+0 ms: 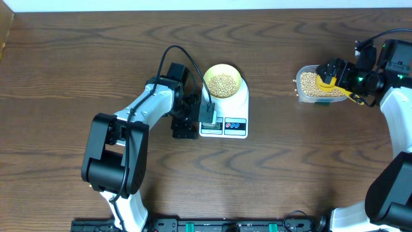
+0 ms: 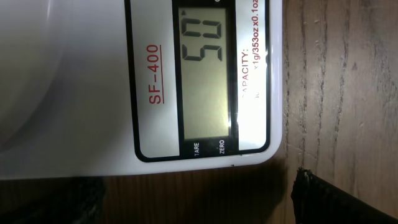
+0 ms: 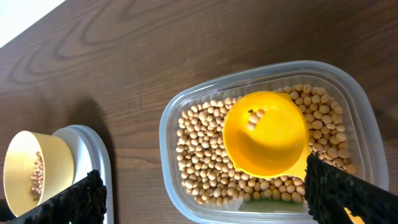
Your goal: Scoop item into bowl and weigh 50g on scale
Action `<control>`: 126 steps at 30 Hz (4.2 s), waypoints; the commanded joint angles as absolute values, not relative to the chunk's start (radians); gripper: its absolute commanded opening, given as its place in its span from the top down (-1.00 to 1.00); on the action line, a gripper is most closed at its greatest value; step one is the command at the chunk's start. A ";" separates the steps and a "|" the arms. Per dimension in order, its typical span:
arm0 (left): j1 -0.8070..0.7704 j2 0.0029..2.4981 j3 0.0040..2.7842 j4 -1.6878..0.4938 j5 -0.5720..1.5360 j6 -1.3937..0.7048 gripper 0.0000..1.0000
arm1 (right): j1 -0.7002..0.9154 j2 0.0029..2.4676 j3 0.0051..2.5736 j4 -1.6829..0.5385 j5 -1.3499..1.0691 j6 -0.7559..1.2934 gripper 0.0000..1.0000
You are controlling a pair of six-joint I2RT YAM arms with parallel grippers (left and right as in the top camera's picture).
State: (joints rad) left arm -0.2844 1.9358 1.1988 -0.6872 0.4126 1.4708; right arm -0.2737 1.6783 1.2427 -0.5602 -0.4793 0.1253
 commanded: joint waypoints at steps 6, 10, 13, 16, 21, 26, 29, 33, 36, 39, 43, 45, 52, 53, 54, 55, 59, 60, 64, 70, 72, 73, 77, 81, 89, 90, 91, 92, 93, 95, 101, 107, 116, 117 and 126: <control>-0.293 1.947 1.187 -0.691 0.411 1.485 -0.96 | -0.270 1.681 1.262 -0.562 -0.496 0.115 -0.99; -0.293 1.948 1.187 -0.691 0.406 1.485 -0.96 | -0.270 1.681 1.262 -0.562 -0.496 0.115 -0.99; -0.293 1.948 1.187 -0.691 0.406 1.485 -0.95 | -0.270 1.681 1.262 -0.562 -0.496 0.115 -0.99; -0.293 1.947 1.187 -0.691 0.406 1.485 -0.96 | -0.270 1.681 1.262 -0.562 -0.496 0.115 -0.98; -0.293 1.947 1.187 -0.691 0.406 1.485 -0.96 | -0.270 1.681 1.262 -0.562 -0.496 0.115 -0.99; -0.293 1.947 1.187 -0.691 0.406 1.485 -0.96 | -0.270 1.681 1.262 -0.561 -0.496 0.115 -0.98; -0.293 1.947 1.187 -0.691 0.406 1.485 -0.96 | -0.270 1.681 1.262 -0.562 -0.496 0.115 -0.99; -0.293 1.946 1.187 -0.691 0.406 1.485 -0.96 | -0.270 1.681 1.262 -0.562 -0.496 0.115 -0.98; -0.293 1.928 1.187 -0.691 0.406 1.485 -0.96 | -0.270 1.681 1.262 -0.562 -0.496 0.115 -0.99; -0.293 1.877 1.187 -0.692 0.406 1.485 -0.96 | -0.270 1.681 1.262 -0.562 -0.496 0.115 -0.98; -0.293 1.757 1.187 -0.702 0.365 1.485 -0.96 | -0.270 1.681 1.262 -0.562 -0.496 0.115 -0.98; -0.293 1.675 1.187 -0.702 0.348 1.485 -0.96 | -0.270 1.681 1.262 -0.562 -0.496 0.115 -0.98; -0.293 1.378 1.187 -0.734 0.343 1.484 -0.96 | -0.270 1.681 1.262 -0.562 -0.496 0.115 -0.99; -0.293 1.357 1.187 -0.749 0.344 1.484 -0.96 | -0.270 1.681 1.262 -0.562 -0.496 0.115 -0.98; -0.293 1.334 1.187 -0.776 0.352 1.482 -0.96 | -0.270 1.681 1.262 -0.562 -0.496 0.115 -0.99; -0.293 1.310 1.187 -0.813 0.360 1.472 -0.96 | -0.270 1.681 1.262 -0.562 -0.496 0.115 -0.98; -0.293 1.273 1.187 -0.901 0.441 1.263 -0.96 | -0.270 1.681 1.262 -0.562 -0.496 0.115 -0.99; -0.293 1.273 1.187 -0.900 0.459 1.204 -0.96 | -0.270 1.681 1.262 -0.562 -0.496 0.115 -0.98; -0.293 1.274 1.180 -0.892 0.487 1.041 -0.96 | -0.270 1.681 1.262 -0.562 -0.496 0.115 -0.99; -0.293 1.274 1.134 -0.742 0.505 1.009 -0.96 | -0.270 1.681 1.262 -0.562 -0.496 0.115 -0.99; -0.293 1.277 1.093 -0.638 0.496 0.922 -0.95 | -0.270 1.681 1.262 -0.562 -0.496 0.115 -0.99; -0.293 1.283 1.065 -0.583 0.467 0.840 -0.96 | -0.270 1.681 1.262 -0.562 -0.496 0.115 -0.99; -0.293 1.323 0.986 -0.483 0.385 0.593 -0.96 | -0.270 1.681 1.262 -0.562 -0.496 0.115 -0.99; -0.293 1.365 0.952 -0.474 0.312 0.390 -0.96 | -0.270 1.681 1.262 -0.562 -0.496 0.115 -0.99; -0.294 1.373 0.950 -0.398 0.228 0.226 -0.96 | -0.270 1.681 1.262 -0.562 -0.496 0.115 -0.99; -0.294 1.371 0.948 -0.398 0.235 0.227 -0.95 | -0.270 1.681 1.262 -0.562 -0.496 0.115 -0.99; -0.294 1.370 0.943 -0.398 0.236 0.226 -0.96 | -0.270 1.681 1.262 -0.562 -0.496 0.115 -0.99; -0.294 1.367 0.935 -0.395 0.239 0.227 -0.96 | -0.270 1.681 1.262 -0.561 -0.496 0.115 -0.99; -0.294 1.364 0.925 -0.387 0.239 0.226 -0.96 | -0.270 1.681 1.262 -0.562 -0.496 0.115 -0.99; -0.294 1.351 0.881 -0.321 0.239 0.227 -0.95 | -0.270 1.681 1.262 -0.562 -0.496 0.115 -0.99; -0.293 1.269 0.702 0.031 0.242 0.218 -0.96 | -0.270 1.681 1.262 -0.562 -0.496 0.115 -0.99; -0.278 1.157 0.599 0.101 0.233 0.177 -0.96 | -0.270 1.681 1.262 -0.562 -0.496 0.115 -0.99; -0.178 0.961 0.394 0.215 0.193 0.023 -0.96 | -0.270 1.681 1.262 -0.562 -0.496 0.115 -0.99; -0.171 0.934 0.358 0.251 0.193 0.023 -0.95 | -0.270 1.681 1.262 -0.562 -0.496 0.115 -0.98; -0.124 0.696 0.084 0.495 0.189 0.023 -0.95 | -0.270 1.681 1.262 -0.562 -0.496 0.115 -0.98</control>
State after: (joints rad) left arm -0.1410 0.7567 0.1375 0.4717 0.2031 0.0334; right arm -0.2737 1.6783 1.2427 -0.5602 -0.4828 0.1249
